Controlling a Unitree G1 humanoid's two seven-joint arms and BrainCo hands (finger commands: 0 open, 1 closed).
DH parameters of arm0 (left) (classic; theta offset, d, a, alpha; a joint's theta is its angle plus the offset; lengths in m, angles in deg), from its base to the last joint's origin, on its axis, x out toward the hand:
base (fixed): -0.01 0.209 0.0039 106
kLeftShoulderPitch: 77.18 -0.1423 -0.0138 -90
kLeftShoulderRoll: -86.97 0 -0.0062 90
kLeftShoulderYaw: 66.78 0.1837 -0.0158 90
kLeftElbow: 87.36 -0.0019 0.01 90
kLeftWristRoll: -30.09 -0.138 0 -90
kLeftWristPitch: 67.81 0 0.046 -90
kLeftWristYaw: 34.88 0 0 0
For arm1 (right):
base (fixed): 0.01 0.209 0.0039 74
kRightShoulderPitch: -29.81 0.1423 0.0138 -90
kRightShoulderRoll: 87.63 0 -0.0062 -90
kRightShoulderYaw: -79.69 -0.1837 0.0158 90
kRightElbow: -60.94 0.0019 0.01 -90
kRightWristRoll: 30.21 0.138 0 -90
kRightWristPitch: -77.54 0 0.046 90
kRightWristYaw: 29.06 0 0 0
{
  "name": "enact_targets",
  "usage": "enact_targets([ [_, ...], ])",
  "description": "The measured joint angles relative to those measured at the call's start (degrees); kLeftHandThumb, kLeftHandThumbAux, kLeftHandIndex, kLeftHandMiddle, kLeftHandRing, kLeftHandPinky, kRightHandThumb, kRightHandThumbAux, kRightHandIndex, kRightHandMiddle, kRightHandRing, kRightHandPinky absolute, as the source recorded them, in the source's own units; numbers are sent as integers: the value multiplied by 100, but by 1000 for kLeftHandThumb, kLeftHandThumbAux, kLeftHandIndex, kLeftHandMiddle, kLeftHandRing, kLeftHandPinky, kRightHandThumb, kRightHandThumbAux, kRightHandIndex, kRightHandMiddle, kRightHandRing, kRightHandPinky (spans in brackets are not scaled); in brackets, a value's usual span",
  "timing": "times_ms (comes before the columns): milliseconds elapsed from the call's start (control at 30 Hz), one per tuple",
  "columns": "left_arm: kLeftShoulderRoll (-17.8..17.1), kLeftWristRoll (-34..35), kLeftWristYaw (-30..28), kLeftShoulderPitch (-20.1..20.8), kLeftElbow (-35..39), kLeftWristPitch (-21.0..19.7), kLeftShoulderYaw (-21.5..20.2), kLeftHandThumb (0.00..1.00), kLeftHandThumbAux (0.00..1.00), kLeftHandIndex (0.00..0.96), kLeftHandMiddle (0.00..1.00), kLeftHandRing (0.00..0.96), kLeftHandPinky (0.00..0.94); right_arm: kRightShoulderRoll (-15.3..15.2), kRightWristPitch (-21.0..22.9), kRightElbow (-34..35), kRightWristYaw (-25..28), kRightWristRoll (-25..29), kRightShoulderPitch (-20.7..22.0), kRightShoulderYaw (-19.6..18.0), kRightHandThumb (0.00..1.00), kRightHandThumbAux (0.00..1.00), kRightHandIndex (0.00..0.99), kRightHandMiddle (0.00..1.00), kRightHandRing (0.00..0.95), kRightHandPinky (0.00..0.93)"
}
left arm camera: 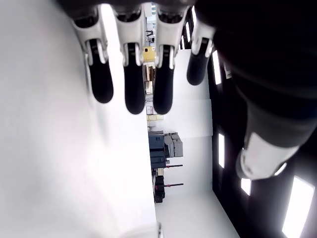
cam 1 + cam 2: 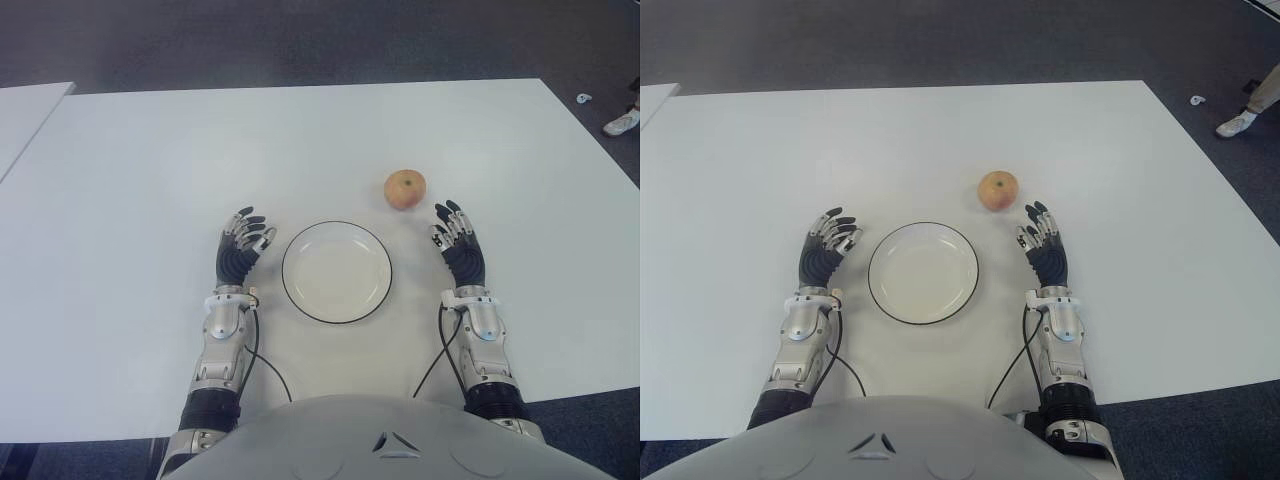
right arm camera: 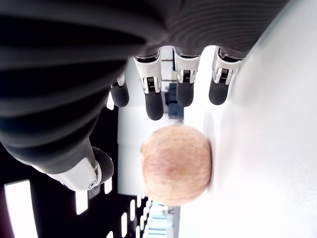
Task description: Put the apples into the plate.
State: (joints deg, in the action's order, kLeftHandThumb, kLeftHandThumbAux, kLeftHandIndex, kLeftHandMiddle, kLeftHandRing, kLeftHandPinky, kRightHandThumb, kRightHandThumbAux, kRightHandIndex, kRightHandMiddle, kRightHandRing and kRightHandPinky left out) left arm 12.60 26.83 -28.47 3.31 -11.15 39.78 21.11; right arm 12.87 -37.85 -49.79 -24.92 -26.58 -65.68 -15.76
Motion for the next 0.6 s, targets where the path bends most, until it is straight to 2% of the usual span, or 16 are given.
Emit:
enact_targets([
  [600,6,0,0,25,-33,23,2,229,676,211,329,334,327,-33,18,8,31,-2,7,-11,152,609,62,139,62,0],
])
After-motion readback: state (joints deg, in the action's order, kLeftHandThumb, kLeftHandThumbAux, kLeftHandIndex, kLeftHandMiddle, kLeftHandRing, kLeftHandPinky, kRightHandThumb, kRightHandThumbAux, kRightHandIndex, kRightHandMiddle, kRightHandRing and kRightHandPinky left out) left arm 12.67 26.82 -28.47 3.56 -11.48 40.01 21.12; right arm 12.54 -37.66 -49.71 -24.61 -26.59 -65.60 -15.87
